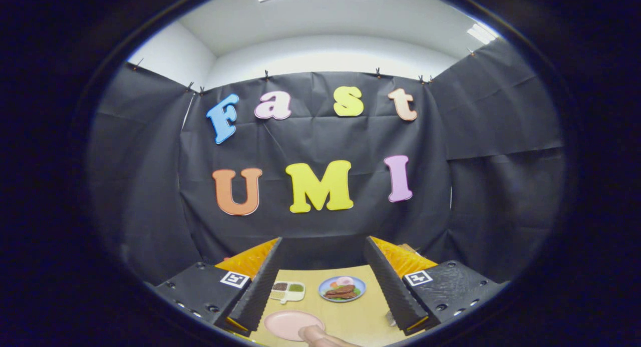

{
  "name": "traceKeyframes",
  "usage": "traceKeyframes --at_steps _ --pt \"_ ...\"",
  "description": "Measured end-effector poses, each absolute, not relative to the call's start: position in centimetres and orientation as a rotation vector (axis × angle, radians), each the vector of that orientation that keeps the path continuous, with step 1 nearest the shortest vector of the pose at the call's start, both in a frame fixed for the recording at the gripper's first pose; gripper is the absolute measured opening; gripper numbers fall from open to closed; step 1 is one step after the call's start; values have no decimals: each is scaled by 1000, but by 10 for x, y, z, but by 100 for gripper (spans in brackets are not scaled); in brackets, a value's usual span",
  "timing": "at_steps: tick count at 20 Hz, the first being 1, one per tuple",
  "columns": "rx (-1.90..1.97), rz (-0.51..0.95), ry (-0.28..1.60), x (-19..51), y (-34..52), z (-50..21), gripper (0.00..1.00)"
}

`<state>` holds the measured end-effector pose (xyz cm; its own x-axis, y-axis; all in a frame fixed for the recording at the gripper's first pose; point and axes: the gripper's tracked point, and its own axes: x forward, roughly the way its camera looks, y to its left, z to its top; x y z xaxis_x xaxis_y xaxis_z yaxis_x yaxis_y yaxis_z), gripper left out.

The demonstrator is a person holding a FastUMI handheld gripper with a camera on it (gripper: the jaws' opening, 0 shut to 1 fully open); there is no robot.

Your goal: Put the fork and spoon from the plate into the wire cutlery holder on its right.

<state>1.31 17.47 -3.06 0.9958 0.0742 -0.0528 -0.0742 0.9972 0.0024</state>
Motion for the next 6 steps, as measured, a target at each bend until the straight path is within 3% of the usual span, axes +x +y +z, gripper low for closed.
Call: traceKeyframes --at_steps 6 --pt "-85 13 60 16 174 -44 96"
